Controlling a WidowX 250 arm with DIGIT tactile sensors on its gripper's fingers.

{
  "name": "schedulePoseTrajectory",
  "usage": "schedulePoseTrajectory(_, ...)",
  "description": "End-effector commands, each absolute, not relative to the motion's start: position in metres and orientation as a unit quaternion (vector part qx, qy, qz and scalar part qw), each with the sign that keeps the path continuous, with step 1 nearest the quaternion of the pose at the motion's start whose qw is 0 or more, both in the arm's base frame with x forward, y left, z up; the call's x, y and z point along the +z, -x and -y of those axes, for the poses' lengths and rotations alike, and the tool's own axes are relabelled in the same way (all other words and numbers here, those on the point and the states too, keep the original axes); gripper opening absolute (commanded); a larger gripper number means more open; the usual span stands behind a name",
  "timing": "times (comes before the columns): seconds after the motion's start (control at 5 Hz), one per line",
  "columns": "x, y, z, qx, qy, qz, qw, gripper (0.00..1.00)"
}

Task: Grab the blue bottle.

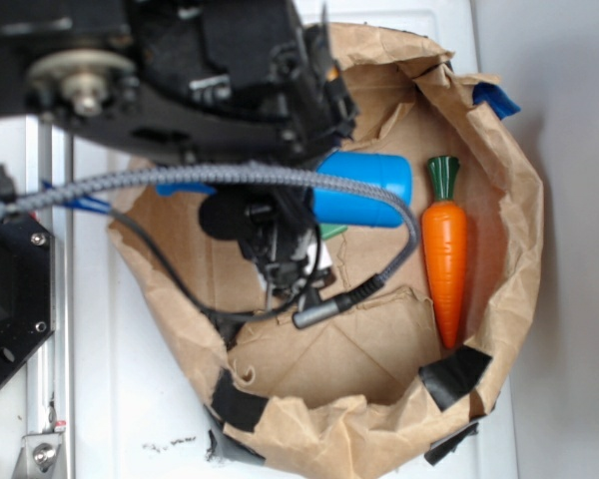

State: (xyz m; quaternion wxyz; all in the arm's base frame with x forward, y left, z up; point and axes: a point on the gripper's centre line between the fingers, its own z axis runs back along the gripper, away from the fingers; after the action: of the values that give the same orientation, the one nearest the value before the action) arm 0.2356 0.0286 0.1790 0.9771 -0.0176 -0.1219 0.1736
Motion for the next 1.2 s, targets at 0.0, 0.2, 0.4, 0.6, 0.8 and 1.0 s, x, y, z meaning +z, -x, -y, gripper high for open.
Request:
schedulePoseTrajectory(0.0, 0.181, -0.243, -0.013, 0.167, 0.005, 0.13, 0.977, 0.0)
schedulePoseTrajectory(0.2, 0.175, -0.244, -0.01, 0.16, -0.006, 0.128, 0.979, 0.0)
schedulePoseTrajectory(0.4, 0.17, -0.243, -0.005, 0.152, -0.012, 0.126, 0.98, 0.0)
schedulePoseTrajectory(0.6, 0.166, -0.243, -0.002, 0.149, -0.017, 0.119, 0.982, 0.0)
schedulePoseTrajectory(0.8, 0.161, -0.244, 0.0, 0.145, -0.02, 0.113, 0.983, 0.0)
schedulePoseTrajectory(1.0, 0.159, -0.245, 0.001, 0.145, -0.02, 0.11, 0.983, 0.0)
